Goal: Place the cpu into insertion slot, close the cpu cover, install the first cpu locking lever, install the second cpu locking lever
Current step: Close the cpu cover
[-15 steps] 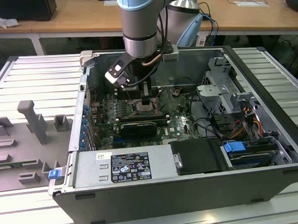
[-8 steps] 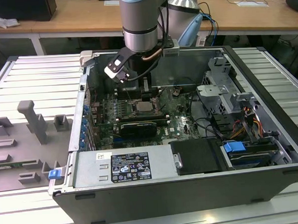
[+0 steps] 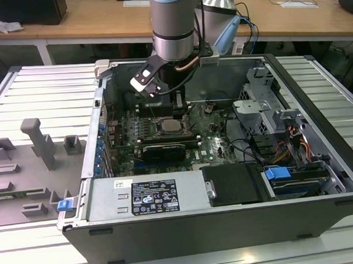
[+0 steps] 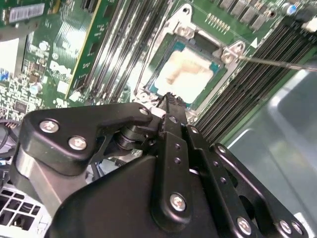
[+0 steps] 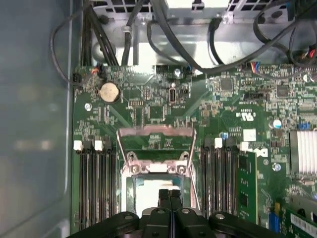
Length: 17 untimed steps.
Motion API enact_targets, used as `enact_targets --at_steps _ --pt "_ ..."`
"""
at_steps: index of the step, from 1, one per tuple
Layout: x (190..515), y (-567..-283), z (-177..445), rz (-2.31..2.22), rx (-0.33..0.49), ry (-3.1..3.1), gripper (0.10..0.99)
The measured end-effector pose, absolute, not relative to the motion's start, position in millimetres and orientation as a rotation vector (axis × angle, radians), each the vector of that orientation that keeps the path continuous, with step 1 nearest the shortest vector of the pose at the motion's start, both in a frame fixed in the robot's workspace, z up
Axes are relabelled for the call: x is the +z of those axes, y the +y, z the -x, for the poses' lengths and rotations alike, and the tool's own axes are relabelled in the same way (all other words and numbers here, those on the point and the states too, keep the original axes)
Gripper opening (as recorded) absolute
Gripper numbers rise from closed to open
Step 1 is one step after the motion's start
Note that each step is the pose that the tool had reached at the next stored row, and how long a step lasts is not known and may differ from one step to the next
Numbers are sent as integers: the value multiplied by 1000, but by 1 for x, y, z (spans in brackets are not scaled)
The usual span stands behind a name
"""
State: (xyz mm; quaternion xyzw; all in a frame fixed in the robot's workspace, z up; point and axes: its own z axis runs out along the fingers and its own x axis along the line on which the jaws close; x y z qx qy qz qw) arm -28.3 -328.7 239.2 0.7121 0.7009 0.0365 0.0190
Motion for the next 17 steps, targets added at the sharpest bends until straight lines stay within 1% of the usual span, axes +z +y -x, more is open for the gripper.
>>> enact_targets --at_steps 7,17 --pt "250 -329 23 -2211 111 2176 106" --pt "259 -328 -5 -2214 105 2179 106"
